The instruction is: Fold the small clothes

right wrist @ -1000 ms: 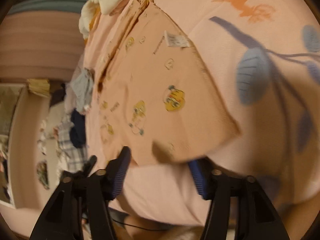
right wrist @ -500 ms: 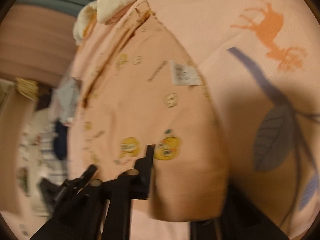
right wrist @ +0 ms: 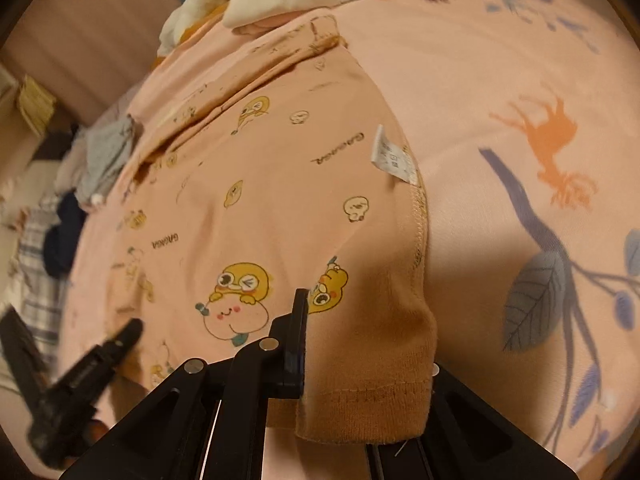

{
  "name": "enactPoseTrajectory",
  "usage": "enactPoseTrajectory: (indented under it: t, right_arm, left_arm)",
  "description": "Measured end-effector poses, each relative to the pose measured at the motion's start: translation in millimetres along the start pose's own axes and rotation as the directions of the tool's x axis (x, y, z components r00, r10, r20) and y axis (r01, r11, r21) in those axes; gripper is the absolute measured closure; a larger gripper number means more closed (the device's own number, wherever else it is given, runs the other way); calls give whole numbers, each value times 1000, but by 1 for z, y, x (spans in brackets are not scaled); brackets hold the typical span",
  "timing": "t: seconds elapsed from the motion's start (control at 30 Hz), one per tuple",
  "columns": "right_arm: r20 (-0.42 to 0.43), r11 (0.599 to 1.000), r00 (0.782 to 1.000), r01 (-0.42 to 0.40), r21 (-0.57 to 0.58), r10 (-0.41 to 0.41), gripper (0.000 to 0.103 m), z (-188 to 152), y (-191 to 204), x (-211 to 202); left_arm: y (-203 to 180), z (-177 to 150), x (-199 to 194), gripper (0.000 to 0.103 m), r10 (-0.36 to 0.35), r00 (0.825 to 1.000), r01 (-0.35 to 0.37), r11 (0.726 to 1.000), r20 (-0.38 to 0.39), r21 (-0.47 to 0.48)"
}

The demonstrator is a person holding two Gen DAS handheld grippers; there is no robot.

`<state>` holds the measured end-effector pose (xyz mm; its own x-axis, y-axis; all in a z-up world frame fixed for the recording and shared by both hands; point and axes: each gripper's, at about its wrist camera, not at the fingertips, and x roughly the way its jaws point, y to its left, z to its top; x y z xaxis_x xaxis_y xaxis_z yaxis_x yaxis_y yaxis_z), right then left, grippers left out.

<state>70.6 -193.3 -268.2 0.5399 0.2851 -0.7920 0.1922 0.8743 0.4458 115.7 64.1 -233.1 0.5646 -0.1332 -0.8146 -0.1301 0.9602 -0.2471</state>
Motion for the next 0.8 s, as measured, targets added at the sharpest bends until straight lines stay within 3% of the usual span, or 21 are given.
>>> enactPoseTrajectory:
  t: [0.07, 0.2, 0.43, 0.63, 0.8]
  right_arm:
    - [0, 1000, 1000, -20, 13, 20, 103, 4, -1, -4]
    - [20, 991, 992, -123, 43, 122, 103, 23, -9, -12]
    - [100, 970, 966, -243, 28, 239, 103, 76, 2, -34]
    - [143, 976, 966, -209, -59, 216, 103, 137, 33, -19]
    - [140, 979, 970, -187, -77, 197, 103, 199, 44, 23]
  left_arm:
    - [0, 6, -4, 97, -8, 1000, 8, 1000, 14, 19]
    - [7, 29, -14, 97, -101, 995, 102, 994, 27, -38]
    - [-12, 83, -14, 97, -121, 990, 123, 992, 79, -30]
    - [-38, 150, 11, 97, -127, 981, 129, 992, 148, -1]
    - [-59, 217, 74, 97, -97, 986, 94, 995, 132, 32]
